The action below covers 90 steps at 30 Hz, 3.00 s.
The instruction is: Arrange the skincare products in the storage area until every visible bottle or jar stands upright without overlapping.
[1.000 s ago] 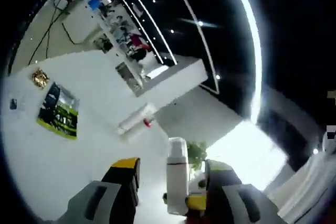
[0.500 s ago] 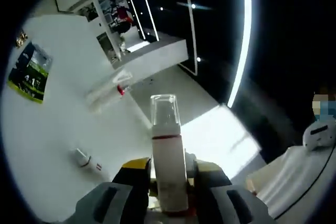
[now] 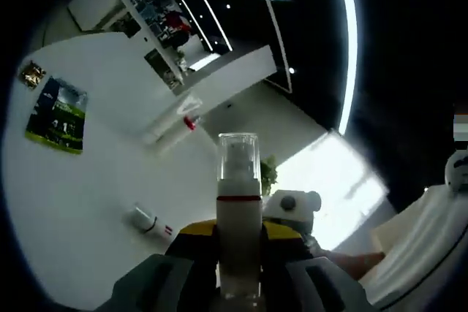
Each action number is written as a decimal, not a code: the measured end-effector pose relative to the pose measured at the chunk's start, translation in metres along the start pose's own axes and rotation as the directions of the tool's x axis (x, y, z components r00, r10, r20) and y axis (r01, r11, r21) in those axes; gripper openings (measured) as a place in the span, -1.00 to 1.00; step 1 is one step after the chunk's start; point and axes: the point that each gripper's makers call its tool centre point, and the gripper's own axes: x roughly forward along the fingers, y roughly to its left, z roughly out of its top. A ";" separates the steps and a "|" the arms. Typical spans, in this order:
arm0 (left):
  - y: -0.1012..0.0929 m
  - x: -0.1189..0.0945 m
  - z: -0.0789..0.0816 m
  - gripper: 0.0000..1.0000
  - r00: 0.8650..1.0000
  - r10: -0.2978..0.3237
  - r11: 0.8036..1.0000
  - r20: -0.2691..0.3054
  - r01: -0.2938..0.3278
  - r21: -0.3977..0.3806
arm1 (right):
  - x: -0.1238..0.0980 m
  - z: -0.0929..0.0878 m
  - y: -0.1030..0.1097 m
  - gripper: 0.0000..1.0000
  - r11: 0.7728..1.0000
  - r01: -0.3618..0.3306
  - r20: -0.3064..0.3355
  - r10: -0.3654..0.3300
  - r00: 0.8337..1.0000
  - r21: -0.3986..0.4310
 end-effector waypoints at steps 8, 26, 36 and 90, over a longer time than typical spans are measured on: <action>-0.001 -0.003 0.006 -0.55 0.999 0.005 1.000 0.033 -0.006 0.027 | -0.018 0.014 0.002 -0.22 0.994 0.061 -0.011 -0.062 0.998 -0.089; 0.006 0.002 -0.009 -0.55 0.995 0.082 0.984 -0.049 -0.073 0.162 | -0.001 0.039 0.000 -0.31 0.991 0.110 0.058 -0.115 0.992 0.082; 0.006 0.006 -0.027 -0.55 0.983 0.121 0.959 -0.139 -0.080 0.272 | 0.009 0.026 -0.005 -0.49 0.979 0.199 -0.041 -0.197 0.979 0.037; 0.028 0.001 -0.023 -0.50 0.952 0.284 0.899 -0.114 -0.223 0.377 | 0.001 0.040 -0.026 -0.42 0.929 0.354 0.034 -0.359 0.933 0.104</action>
